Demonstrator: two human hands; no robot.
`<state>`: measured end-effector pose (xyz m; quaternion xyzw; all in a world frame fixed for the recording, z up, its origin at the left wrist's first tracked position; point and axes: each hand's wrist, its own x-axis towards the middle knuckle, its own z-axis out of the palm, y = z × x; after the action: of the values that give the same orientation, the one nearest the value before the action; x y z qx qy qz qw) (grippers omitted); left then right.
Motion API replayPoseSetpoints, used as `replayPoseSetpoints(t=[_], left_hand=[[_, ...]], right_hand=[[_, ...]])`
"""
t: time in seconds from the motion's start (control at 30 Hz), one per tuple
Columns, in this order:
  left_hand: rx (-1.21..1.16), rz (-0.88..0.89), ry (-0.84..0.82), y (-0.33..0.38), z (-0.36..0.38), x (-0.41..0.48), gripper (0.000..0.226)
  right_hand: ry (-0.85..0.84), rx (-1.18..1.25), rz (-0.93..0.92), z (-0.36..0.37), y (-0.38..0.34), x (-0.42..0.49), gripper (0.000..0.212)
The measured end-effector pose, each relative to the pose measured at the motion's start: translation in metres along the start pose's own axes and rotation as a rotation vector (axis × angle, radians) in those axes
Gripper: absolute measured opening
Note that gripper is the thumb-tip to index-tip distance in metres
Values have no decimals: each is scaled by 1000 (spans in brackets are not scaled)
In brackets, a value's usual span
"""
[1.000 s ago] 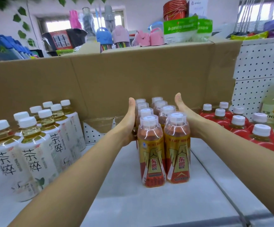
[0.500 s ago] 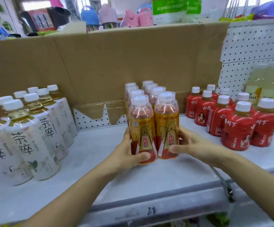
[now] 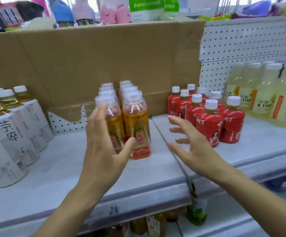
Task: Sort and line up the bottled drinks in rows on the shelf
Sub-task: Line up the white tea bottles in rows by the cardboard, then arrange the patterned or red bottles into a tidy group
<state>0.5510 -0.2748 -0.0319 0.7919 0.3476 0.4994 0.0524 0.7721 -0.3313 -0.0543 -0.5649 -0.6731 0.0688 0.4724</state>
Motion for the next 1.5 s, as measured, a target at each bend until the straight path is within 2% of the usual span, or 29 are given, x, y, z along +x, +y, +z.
replayPoseSetpoints(t=[0.07, 0.1, 0.17, 0.23, 0.3, 0.37, 0.43, 0.5, 0.57, 0.73, 0.93, 1.07, 1.17, 1.27, 1.37, 1.5], left_hand=[[-58, 83, -84, 29, 24, -1, 95], [-90, 69, -158, 44, 39, -2, 95], [-182, -54, -344, 69, 72, -4, 100], [-261, -254, -502, 80, 111, -3, 109], [-326, -394, -556, 88, 147, 4, 120], [-405, -476, -558, 95, 175, 12, 120], [-458, -480, -537, 100, 197, 19, 107], [-490, -460, -476, 98, 214, 22, 103], [-536, -493, -441, 96, 222, 22, 106], [-566, -574, -418, 97, 230, 26, 105], [-560, -649, -401, 94, 232, 25, 99], [-344, -630, -275, 101, 233, 28, 103], [-231, -590, -179, 105, 229, 32, 89], [-267, -571, -243, 106, 220, 35, 82], [-301, -575, -306, 104, 213, 38, 86], [-310, -574, -337, 104, 212, 39, 82]], right_hand=[[113, -57, -122, -32, 18, -11, 60], [165, -84, -158, -50, 28, -15, 57], [262, -116, -186, -85, 48, -21, 55], [329, -100, -138, -118, 70, -25, 58], [307, -40, -24, -144, 96, -25, 65], [162, 45, 133, -161, 121, -20, 76], [-57, 130, 260, -168, 141, -12, 89], [-224, 264, 295, -166, 154, -2, 91], [-287, 359, 257, -160, 162, 4, 87], [-260, 398, 224, -151, 175, 15, 79], [-244, 414, 225, -150, 177, 15, 80], [-193, 340, 243, -153, 174, 14, 77], [-160, 300, 243, -150, 172, 17, 84], [-111, 247, 255, -147, 171, 19, 78], [-125, 262, 261, -147, 170, 19, 70], [-127, 297, 261, -147, 172, 19, 69]])
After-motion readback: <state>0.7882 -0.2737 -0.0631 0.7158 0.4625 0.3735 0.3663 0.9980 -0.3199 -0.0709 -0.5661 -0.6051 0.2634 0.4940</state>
